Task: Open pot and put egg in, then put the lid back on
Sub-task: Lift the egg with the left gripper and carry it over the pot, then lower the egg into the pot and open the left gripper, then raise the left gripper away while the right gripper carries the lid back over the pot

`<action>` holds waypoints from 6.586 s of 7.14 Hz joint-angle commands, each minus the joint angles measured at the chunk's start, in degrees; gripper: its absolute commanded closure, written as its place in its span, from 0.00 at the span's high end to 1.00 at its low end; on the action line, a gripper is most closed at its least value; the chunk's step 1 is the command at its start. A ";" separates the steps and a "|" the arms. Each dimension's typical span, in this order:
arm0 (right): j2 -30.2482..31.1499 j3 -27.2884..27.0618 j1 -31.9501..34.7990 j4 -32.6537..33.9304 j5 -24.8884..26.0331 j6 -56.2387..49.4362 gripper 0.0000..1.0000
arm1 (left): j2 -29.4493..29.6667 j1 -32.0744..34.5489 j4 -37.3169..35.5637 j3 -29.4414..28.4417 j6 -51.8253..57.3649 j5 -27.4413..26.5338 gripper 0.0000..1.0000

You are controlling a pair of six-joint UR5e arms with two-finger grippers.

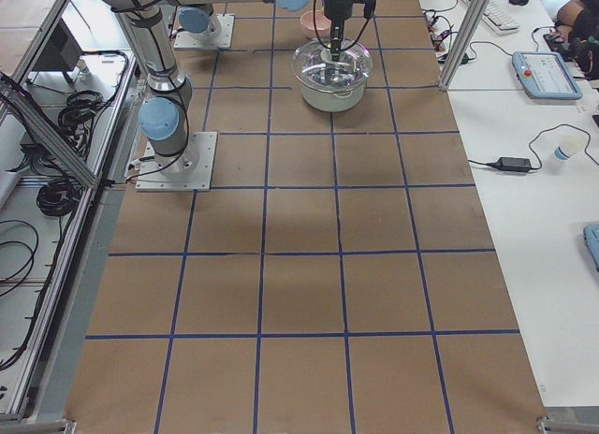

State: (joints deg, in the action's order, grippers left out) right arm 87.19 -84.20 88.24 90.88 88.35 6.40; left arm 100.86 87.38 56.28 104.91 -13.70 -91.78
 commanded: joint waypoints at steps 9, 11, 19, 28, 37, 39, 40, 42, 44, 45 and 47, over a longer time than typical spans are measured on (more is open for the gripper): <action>0.00 -0.18 -0.17 0.00 -0.20 -0.07 0.07 | 10.31 20.55 -8.64 -9.91 -0.10 5.03 0.23; 0.00 -0.09 -0.17 0.00 -0.20 -0.15 0.07 | 11.20 21.95 -8.82 -9.73 1.12 3.20 0.23; 0.00 -0.35 0.09 0.08 -0.02 -0.24 0.06 | 12.16 22.22 -11.53 -7.88 3.33 1.34 0.24; -7.72 -0.09 8.15 7.98 8.45 -1.04 0.06 | 5.33 16.28 -10.45 -8.41 4.82 1.25 0.90; -17.75 1.32 21.89 17.31 5.95 11.53 0.04 | -13.06 2.01 38.54 -18.60 10.10 -0.84 1.00; -17.93 0.53 21.89 17.48 5.87 13.63 0.04 | -12.89 2.01 38.03 -17.46 10.19 -1.30 1.00; -18.02 0.35 21.89 17.49 5.69 14.60 0.04 | -13.23 1.92 36.55 -17.72 10.27 -1.21 1.00; -18.98 0.26 21.98 19.24 5.16 15.22 0.04 | -14.91 1.22 34.70 -16.06 10.27 -1.21 1.00; -19.07 -0.09 21.98 19.42 5.60 15.84 0.05 | -14.91 0.78 34.51 -16.23 10.80 -1.03 1.00; -19.07 -0.17 21.98 19.51 5.60 15.84 0.05 | -14.82 -0.09 34.60 -16.49 12.37 -0.94 1.00; -19.16 -0.09 22.06 19.59 5.25 15.93 0.05 | -14.91 -2.20 35.47 -16.06 13.52 2.30 1.00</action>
State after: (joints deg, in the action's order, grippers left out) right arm 68.06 -84.32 110.27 110.39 93.71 22.28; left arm 86.05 86.16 91.28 88.54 -0.80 -90.89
